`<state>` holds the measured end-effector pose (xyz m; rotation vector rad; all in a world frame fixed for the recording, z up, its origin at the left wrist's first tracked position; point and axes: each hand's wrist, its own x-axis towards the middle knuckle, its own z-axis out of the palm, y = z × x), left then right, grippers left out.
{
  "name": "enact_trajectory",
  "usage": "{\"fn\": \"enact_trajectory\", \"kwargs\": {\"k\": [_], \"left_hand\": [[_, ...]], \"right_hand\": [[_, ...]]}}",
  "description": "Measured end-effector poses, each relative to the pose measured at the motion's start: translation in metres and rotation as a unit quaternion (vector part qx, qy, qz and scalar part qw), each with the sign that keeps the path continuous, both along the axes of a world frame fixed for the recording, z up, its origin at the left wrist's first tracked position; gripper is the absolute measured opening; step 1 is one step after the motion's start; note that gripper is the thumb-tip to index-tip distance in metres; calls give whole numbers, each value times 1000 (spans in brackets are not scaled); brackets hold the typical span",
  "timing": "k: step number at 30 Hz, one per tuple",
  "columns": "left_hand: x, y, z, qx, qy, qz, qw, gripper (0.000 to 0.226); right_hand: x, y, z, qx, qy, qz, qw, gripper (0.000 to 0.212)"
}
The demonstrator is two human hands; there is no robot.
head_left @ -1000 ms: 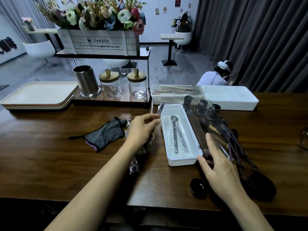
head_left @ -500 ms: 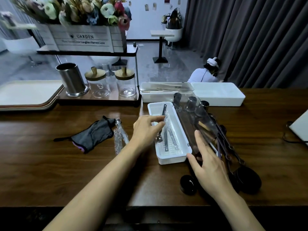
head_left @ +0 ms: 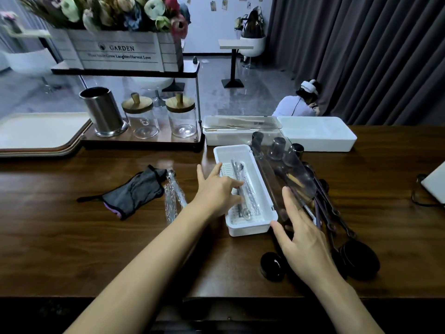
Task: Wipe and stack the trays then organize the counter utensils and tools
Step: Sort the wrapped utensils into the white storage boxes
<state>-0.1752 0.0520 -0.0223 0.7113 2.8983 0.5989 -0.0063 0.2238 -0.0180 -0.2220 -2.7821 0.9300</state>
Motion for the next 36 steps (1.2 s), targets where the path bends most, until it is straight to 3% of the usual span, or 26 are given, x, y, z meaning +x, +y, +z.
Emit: {"fn": "enact_trajectory", "kwargs": {"k": [8, 12, 14, 16, 18, 22, 25, 30, 36], "left_hand": [[-7, 6, 3, -108, -37, -58, 992, 45], [0, -7, -2, 26, 6, -38, 999, 50], [7, -23, -7, 148, 19, 6, 989, 53], [11, -45, -18, 198, 68, 67, 975, 51], [12, -70, -31, 164, 123, 124, 971, 47], [16, -106, -47, 56, 118, 185, 974, 44], [17, -115, -51, 4, 114, 185, 976, 45], [13, -120, -56, -9, 124, 197, 973, 55], [4, -113, -45, -58, 89, 146, 984, 65]], "right_hand": [[-1, 1, -1, -8, 6, -1, 1000, 77], [0, 0, -1, -8, 7, 3, 1000, 78], [-1, 1, -2, -6, 16, 5, 1000, 79], [-1, 0, -2, -9, 20, 1, 1000, 79], [0, 0, -2, -7, 19, 1, 1000, 79], [1, -1, 0, -11, 10, 1, 1000, 80], [2, -2, 1, -9, 4, -6, 1000, 79], [2, -5, 3, 0, -8, -20, 1000, 79], [2, -6, 3, 2, -10, -27, 1000, 78]]}}
